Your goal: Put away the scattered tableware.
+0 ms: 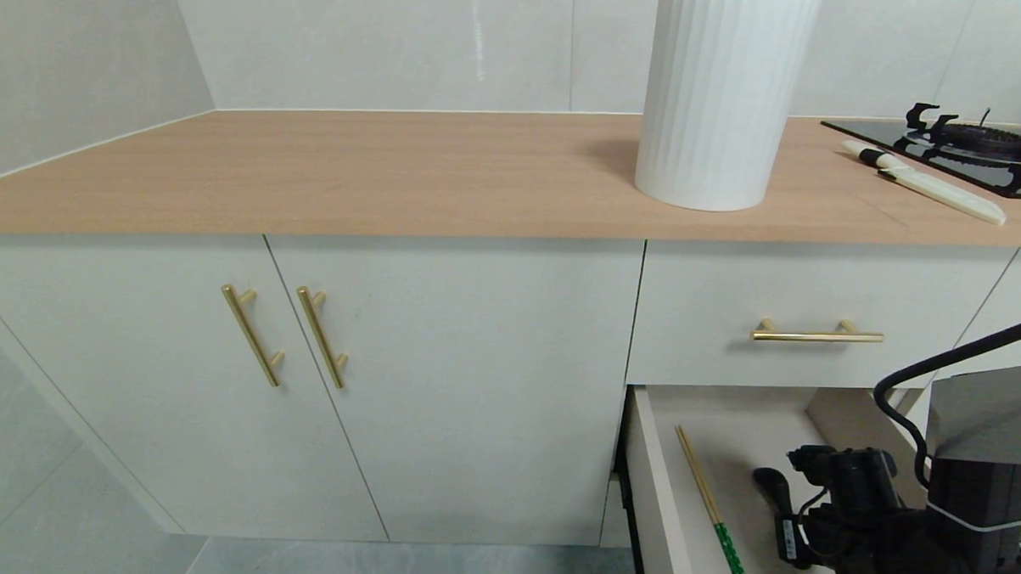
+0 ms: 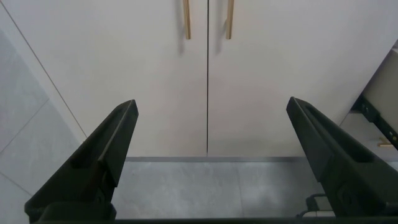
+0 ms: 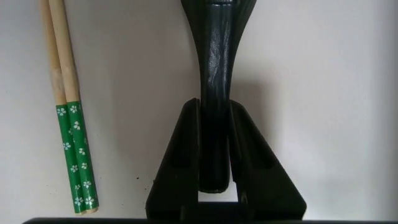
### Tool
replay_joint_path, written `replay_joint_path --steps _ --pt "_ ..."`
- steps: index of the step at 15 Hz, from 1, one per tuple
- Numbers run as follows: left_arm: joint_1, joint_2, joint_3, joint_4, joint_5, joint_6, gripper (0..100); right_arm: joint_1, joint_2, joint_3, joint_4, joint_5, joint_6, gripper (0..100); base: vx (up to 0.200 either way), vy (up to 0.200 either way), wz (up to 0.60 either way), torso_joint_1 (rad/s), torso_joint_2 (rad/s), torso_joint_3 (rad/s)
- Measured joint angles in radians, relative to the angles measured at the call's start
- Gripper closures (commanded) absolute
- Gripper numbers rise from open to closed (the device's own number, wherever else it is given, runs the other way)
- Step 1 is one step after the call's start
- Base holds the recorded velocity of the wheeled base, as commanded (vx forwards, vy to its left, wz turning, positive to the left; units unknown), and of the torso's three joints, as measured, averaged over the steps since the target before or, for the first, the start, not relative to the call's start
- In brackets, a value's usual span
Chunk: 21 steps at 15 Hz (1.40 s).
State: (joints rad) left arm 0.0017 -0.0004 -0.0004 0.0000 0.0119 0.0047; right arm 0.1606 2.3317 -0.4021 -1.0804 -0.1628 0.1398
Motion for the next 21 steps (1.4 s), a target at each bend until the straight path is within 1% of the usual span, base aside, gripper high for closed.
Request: replay_joint_path --steps 6,9,11,14,16,17,20,21 --pt "0.000 0.000 0.000 0.000 0.000 0.000 0 0.000 -0.014 0.006 -0.020 -0.015 0.000 0 0.000 0.000 0.00 0.000 0.00 0.000" --pt "0.000 0.000 0.000 0.000 0.000 0.000 0 0.000 -0.086 0.018 -0.010 -0.042 -0.001 0 0.000 0.000 0.00 0.000 0.00 0.000" --pt "0.000 0.000 0.000 0.000 0.000 0.000 0 0.000 -0.176 0.027 0.044 -0.054 -0.002 0 0.000 0.000 0.00 0.000 0.00 0.000" --pt "0.000 0.000 0.000 0.000 0.000 0.000 0 -0.001 -0.342 0.026 0.210 -0.060 -0.004 0 0.000 0.000 0.00 0.000 0.00 0.000" --pt "0.000 0.000 0.000 0.000 0.000 0.000 0 -0.001 -0.451 0.007 0.343 -0.061 -0.005 0 0.000 0.000 0.00 0.000 0.00 0.000" --pt "0.000 0.000 0.000 0.000 0.000 0.000 0 0.000 -0.513 -0.012 0.445 -0.061 -0.005 0 0.000 0.000 0.00 0.000 0.00 0.000" --pt "0.000 0.000 0.000 0.000 0.000 0.000 0 0.006 -0.691 -0.117 0.853 -0.057 0.003 0 0.000 0.000 0.00 0.000 0.00 0.000" --pt "0.000 0.000 0.000 0.000 0.000 0.000 0 0.009 -0.747 -0.161 0.963 -0.052 0.013 0 0.000 0.000 0.00 0.000 0.00 0.000"
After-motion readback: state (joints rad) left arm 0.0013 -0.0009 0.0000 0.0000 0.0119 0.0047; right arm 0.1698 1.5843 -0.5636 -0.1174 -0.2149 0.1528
